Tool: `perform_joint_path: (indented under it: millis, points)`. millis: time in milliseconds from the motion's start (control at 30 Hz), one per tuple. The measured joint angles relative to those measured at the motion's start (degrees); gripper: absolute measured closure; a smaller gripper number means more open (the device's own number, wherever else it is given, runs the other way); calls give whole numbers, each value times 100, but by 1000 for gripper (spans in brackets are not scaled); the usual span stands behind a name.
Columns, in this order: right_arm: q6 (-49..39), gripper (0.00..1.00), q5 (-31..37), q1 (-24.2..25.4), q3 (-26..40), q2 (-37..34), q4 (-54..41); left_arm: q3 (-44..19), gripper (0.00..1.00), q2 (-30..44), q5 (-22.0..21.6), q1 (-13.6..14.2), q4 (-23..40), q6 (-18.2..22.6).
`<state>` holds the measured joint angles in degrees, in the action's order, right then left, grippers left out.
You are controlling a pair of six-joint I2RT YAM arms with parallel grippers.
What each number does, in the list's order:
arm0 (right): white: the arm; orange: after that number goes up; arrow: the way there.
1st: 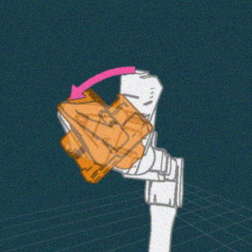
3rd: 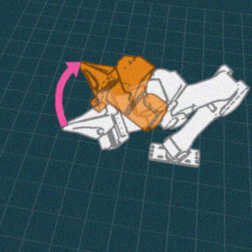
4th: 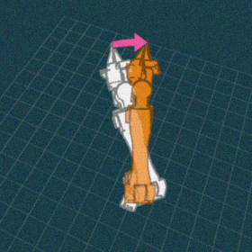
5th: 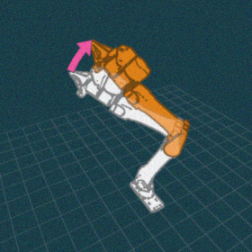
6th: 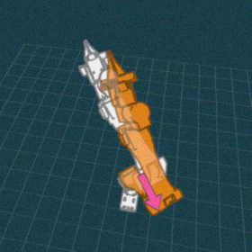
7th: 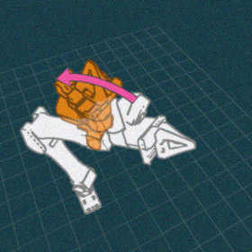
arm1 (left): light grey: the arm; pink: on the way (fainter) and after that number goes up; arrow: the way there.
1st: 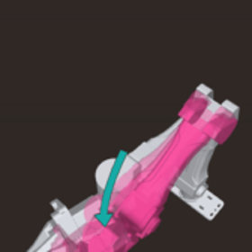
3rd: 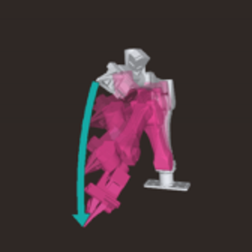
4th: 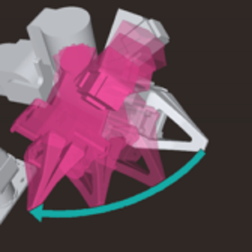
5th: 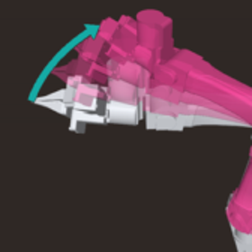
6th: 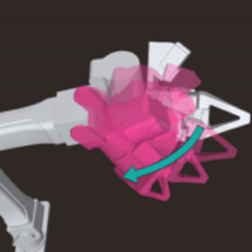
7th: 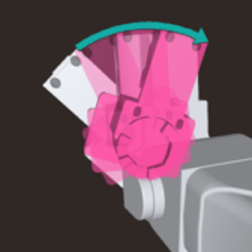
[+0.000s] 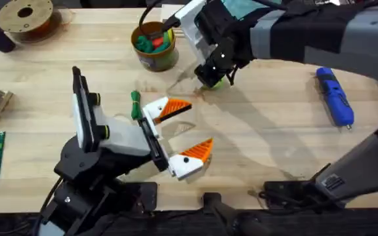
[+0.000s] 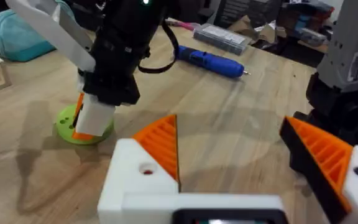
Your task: Pick up the gripper from the table and insert it into the empty holder that is missing its gripper. Then pick up a screw, insert it into the mounting hole, and use the screwdriver to tighten it. Finally, clean up the table by picking up the vegetable and placing it into the bucket.
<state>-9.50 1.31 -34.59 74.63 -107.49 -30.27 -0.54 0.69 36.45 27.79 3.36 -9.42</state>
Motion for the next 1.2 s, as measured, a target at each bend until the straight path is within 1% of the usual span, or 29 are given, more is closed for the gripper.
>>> perform_joint_path:
  millis: [33,67,133,600,767,867,900,1033,1200]
  points:
    - [2,901,4,11,24,-17,-11,0,13,0,0,0,0,-2]
    - [3,947,-22,9,28,-16,-14,0,14,0,0,0,0,-2]
    - [3,988,-29,9,35,-26,1,0,14,0,0,0,0,-2]
    - [4,993,-53,11,49,-26,-23,0,14,0,0,0,0,-2]
    - [3,993,-47,13,167,-26,-224,0,14,0,0,0,0,0]
    - [3,994,-10,33,362,-4,-601,0,13,0,0,0,0,-2]
    - [4,994,-31,31,599,131,-1084,0,13,0,0,0,0,0]
    - [3,994,-73,26,1066,375,-1586,0,14,0,0,0,0,-2]
    - [3,994,-77,15,1755,453,-2325,0,14,0,0,0,0,-1]
